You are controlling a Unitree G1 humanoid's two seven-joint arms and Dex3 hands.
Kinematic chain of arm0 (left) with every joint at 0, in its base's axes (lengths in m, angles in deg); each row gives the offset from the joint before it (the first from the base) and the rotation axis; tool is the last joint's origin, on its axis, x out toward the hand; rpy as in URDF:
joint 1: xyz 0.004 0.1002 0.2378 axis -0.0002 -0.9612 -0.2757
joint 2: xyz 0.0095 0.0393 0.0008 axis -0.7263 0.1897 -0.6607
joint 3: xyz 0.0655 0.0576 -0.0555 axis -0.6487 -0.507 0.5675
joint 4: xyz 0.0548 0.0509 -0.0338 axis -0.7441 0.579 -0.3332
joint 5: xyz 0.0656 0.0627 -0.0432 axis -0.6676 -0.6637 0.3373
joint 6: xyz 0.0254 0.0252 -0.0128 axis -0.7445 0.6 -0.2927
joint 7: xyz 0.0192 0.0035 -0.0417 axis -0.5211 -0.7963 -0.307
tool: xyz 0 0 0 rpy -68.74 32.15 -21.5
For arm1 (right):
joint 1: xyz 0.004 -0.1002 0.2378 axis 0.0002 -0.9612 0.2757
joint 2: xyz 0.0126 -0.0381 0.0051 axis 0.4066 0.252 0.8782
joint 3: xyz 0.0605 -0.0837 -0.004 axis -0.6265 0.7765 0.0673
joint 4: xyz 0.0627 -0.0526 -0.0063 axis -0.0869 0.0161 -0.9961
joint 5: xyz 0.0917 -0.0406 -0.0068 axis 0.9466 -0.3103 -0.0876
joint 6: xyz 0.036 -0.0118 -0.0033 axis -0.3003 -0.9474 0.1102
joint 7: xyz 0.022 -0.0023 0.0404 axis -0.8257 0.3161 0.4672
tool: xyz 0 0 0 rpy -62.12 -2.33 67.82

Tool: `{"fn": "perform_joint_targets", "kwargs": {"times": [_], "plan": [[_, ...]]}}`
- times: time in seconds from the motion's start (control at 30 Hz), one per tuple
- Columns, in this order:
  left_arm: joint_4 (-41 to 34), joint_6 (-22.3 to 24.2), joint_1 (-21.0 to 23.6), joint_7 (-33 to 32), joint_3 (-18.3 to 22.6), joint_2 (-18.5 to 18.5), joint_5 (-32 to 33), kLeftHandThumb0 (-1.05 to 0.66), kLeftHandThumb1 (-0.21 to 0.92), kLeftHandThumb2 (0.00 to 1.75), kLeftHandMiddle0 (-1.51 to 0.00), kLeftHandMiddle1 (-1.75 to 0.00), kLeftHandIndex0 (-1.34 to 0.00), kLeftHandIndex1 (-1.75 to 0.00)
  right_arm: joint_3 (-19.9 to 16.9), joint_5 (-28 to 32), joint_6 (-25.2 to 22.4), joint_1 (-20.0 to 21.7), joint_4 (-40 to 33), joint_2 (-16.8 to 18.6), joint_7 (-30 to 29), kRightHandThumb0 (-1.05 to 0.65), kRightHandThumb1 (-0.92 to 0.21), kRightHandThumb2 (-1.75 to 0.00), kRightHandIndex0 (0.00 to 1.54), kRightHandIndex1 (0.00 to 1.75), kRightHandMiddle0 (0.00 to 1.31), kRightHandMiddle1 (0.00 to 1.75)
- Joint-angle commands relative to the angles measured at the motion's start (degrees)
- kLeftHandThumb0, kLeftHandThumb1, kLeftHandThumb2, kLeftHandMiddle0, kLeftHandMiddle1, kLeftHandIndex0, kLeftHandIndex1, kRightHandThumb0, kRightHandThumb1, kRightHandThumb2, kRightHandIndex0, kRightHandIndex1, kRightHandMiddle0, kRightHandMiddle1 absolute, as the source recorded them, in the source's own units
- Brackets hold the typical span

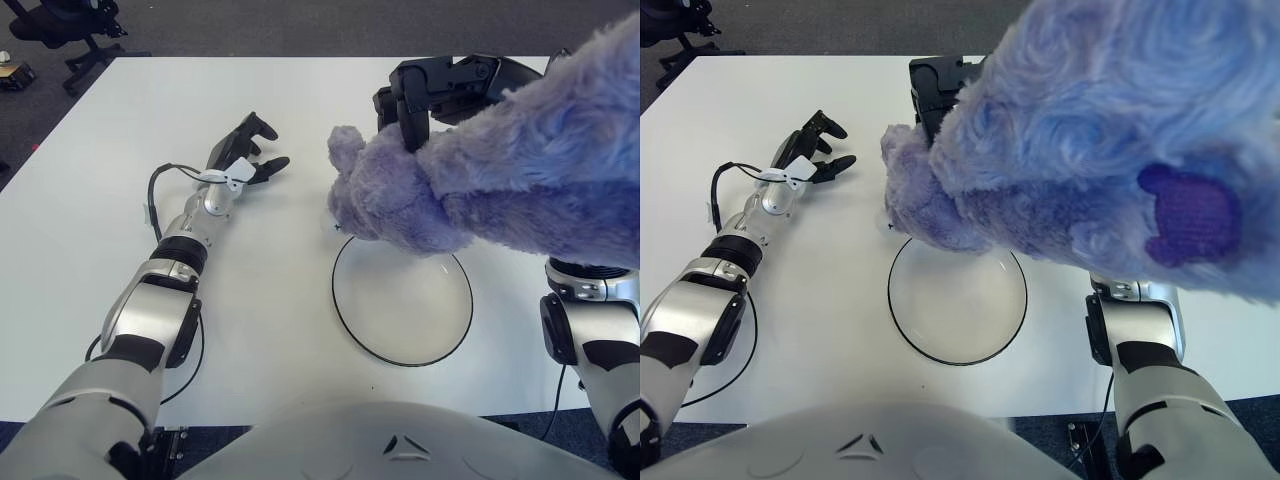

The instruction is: Put the doll into the plate.

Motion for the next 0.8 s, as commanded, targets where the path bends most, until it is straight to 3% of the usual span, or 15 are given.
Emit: {"fn": "perform_joint_targets", "kwargs": {"times": [0.0,0.63,0.67,0.7,0.73,0.77], "plan": [[0.9,1.1,-0.7,1.2,-0.4,-0.6,-0.6,-0.01,0.92,0.32,-0.48,-1.45,-0.29,-1.46,-0.3,0.7,-0.1,1.5,-0.6,0.3,-0.7,0.0,-0.21,-1.38,0.76,1.57,0.47,1.75],[1.8,0.9,0.2,1.9,0.3,-1.1,0.2,-0.01,0.92,0.33,-0.46,-1.47,-0.27,-1.47,0.3,0.1,-0.3,3.4,1.0,0.9,-0.9,0.0,-0.21,-1.38,0.76,1.57,0.47,1.75],[1.9,0.8,0.2,2.0,0.3,-1.1,0.3,-0.01,0.92,0.34,-0.46,-1.48,-0.27,-1.47,-0.9,-8.3,19.1,3.3,12.1,-0.1,-1.3,0.0,-0.21,-1.38,0.76,1.57,0.47,1.75],[2.0,0.8,0.4,2.1,0.4,-1.2,0.3,-0.01,0.92,0.34,-0.46,-1.48,-0.27,-1.47,-2.0,-13.0,30.1,2.8,18.1,-1.1,-0.9,0.0,-0.35,-1.18,0.69,1.54,0.46,1.69],[2.2,0.7,0.5,2.2,0.5,-1.3,0.4,-0.01,0.92,0.34,-0.45,-1.48,-0.27,-1.47,-2.6,-16.1,37.4,2.4,22.2,-1.8,-0.6,-0.01,-0.55,-0.84,0.65,1.48,0.42,1.56],[2.3,0.7,0.6,2.3,0.5,-1.3,0.4,-0.01,0.92,0.34,-0.45,-1.49,-0.27,-1.47,-2.9,-17.5,41.0,2.3,24.2,-2.2,-0.4,-0.01,-0.63,-0.72,0.64,1.46,0.41,1.51]]}}
